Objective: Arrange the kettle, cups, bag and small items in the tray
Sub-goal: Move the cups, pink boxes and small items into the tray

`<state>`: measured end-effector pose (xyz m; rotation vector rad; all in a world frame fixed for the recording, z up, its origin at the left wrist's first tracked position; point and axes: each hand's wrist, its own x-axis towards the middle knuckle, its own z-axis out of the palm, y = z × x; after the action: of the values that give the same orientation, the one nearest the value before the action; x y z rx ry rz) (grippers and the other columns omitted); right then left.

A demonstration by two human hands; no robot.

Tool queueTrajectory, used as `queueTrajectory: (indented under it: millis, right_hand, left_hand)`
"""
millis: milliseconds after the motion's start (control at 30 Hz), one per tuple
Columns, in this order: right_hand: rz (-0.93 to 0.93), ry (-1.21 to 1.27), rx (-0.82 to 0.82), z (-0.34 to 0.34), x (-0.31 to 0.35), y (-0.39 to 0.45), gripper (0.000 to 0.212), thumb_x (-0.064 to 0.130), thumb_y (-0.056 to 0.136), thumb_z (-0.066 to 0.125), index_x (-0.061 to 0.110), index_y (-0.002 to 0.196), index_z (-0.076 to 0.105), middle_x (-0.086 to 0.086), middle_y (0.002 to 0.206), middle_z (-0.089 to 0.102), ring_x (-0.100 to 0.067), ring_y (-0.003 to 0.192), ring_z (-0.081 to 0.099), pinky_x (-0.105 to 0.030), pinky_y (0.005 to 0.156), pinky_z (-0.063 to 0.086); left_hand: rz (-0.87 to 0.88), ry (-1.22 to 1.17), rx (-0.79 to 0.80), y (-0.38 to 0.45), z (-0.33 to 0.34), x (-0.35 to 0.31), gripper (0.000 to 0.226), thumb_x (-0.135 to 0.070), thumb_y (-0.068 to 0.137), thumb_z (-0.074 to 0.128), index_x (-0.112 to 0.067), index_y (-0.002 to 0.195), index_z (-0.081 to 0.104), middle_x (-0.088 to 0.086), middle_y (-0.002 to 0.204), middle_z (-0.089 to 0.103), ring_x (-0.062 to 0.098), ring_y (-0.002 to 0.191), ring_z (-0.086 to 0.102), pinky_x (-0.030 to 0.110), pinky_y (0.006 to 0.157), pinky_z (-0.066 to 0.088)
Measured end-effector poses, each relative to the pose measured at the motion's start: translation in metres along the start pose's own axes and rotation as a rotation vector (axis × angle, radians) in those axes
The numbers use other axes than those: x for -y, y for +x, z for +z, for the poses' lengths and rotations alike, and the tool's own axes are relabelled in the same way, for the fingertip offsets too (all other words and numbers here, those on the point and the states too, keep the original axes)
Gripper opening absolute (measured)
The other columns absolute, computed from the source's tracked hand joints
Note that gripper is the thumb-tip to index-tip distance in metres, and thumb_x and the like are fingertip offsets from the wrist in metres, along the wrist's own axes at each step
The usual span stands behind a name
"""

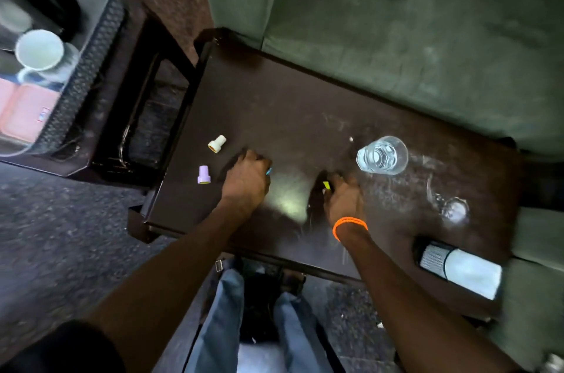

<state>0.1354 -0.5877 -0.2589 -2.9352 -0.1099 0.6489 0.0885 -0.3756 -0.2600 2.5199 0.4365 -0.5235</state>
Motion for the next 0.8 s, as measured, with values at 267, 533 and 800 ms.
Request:
queueTrajectory:
  millis: [267,533,800]
  right_hand:
    - [-0.115,0.236,-0.017,-0.044,0.075,-0.001,0.031,0.016,0.089,0.063,0.011,0.118,0.069,-0.018,0.119,0.057,-0.036,0.101,0.061,-0.037,0.093,0.052]
    - [-0.369,0.552,-0.074,-0.101,0.281,-0.021,0.014,0.015,0.076,0.078,0.007,0.087,0.075,-0.012,0.099,0.058,-0.024,0.085,0.059,-0.023,0.08,0.043]
    - [-0.52,0.495,0.084,-0.089,0.469,-0.048,0.028,0.029,0.075,0.076,0.007,0.092,0.076,-0.019,0.103,0.069,-0.034,0.101,0.062,-0.034,0.083,0.047]
  left_hand:
    - [0.035,-0.192,-0.121,-0.022,-0.057,0.002,0.023,-0.02,0.086,0.07,-0.015,0.108,0.073,0.01,0.113,0.065,0.032,0.103,0.065,0.042,0.086,0.055]
    - [-0.124,-0.204,-0.399,-0.056,-0.203,0.093,0.036,-0.034,0.079,0.074,-0.025,0.114,0.076,0.009,0.108,0.071,0.032,0.099,0.069,0.04,0.082,0.056]
    - [-0.447,-0.099,-0.531,-0.075,-0.295,0.242,0.035,-0.025,0.075,0.083,-0.02,0.109,0.079,0.014,0.104,0.079,0.037,0.1,0.072,0.041,0.081,0.054]
